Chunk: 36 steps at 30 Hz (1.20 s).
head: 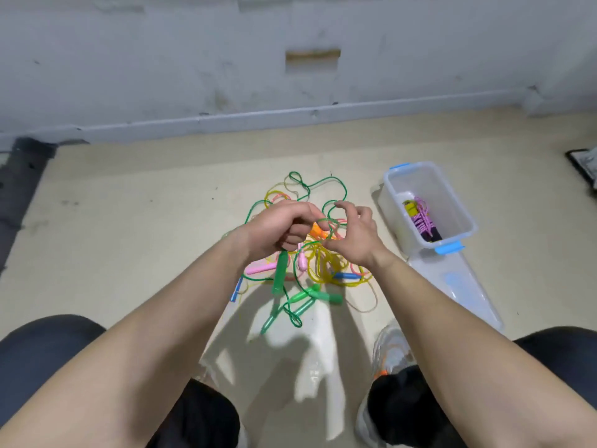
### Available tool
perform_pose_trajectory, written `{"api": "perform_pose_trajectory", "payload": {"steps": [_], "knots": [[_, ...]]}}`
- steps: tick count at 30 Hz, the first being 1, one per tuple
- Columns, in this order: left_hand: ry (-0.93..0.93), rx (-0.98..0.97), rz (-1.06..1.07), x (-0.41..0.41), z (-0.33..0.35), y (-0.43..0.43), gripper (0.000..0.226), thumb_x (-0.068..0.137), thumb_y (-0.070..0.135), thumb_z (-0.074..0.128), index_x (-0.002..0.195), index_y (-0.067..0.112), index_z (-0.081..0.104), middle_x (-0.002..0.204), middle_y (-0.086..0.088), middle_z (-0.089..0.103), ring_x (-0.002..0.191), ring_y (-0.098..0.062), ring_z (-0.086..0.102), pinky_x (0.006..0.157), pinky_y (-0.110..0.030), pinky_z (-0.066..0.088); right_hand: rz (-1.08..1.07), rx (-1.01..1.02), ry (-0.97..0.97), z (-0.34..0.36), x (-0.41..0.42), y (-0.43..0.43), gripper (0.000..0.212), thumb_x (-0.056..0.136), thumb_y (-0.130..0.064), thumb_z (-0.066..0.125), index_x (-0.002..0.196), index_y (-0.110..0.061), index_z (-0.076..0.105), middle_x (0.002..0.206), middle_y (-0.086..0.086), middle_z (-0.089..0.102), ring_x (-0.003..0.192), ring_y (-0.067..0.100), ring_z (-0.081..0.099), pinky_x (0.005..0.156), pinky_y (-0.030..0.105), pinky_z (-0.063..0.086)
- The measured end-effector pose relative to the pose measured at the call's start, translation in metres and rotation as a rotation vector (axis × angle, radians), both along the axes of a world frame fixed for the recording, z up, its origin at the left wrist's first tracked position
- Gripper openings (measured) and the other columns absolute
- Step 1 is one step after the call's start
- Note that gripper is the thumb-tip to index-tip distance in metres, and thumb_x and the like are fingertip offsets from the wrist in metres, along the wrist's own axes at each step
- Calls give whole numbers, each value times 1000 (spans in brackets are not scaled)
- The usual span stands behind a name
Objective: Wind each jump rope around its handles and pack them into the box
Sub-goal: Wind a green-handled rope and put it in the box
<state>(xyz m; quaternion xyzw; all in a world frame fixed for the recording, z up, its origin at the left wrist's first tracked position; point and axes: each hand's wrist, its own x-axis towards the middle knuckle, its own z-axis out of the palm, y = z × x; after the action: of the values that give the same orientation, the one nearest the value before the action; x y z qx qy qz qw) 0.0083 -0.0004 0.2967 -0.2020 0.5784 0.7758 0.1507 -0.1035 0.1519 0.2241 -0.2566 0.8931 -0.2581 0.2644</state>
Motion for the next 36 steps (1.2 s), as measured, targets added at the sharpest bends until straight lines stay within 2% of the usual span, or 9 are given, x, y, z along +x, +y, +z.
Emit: {"api": "perform_pose_trajectory", "payload": {"steps": [3,5,10,12,17,23,29,33,36], "knots": [[79,168,44,13,25,-11,20,76,13,51,71,14,70,46,9,25,38,-4,16,42,-21,7,165,66,-115,1,0,-7,32,75,-58,67,98,-36,72,104,3,67,97,24,61,101,39,48],[146,250,103,22,38,-18,22,78,13,49,71,14,70,47,8,29,43,-7,11,42,-20,8,215,58,-215,-1,8,-7,17,85,-44,68,80,-28,71,90,-2,72,94,27,67,91,38,53],[201,353,373,41,55,-40,18,92,17,44,87,18,61,57,7,37,43,-7,19,43,-21,9,174,32,-205,0,21,1,28,101,-26,55,82,-12,70,75,-4,69,77,18,69,71,33,50],[115,168,532,44,45,-45,16,102,18,42,95,19,56,63,6,51,39,-5,28,38,-18,13,31,-98,-292,13,23,3,31,104,-21,49,81,-11,67,78,8,72,73,23,70,72,42,56],[10,-429,457,47,-3,-20,19,105,21,51,119,11,60,90,7,77,43,-7,32,37,-19,24,-159,-423,-605,79,29,-12,27,108,-15,42,92,-7,62,69,9,72,58,13,71,52,22,56],[8,-162,282,38,-19,28,60,101,62,34,104,16,73,82,-3,70,38,-6,34,36,-17,20,-274,-701,-713,132,23,-27,24,107,-15,44,90,-8,60,58,2,67,52,8,68,50,19,55],[1,-521,212,57,-31,19,41,110,31,37,91,8,64,83,-8,72,44,4,47,50,-22,35,-530,-914,-632,144,-6,-32,24,106,-25,50,91,-8,59,60,1,68,55,9,69,50,20,54],[54,-273,294,47,0,10,45,111,32,33,85,7,60,62,-10,69,34,-8,26,37,-19,17,-519,-723,-716,116,-1,-31,42,109,-36,36,97,-7,64,79,7,75,71,18,72,57,26,57],[86,-59,382,37,28,5,42,110,34,32,87,10,57,57,-8,65,32,-6,22,37,-14,14,-312,-516,-733,86,29,-25,29,91,-11,44,92,-15,72,86,1,77,84,21,67,72,29,51]]}}
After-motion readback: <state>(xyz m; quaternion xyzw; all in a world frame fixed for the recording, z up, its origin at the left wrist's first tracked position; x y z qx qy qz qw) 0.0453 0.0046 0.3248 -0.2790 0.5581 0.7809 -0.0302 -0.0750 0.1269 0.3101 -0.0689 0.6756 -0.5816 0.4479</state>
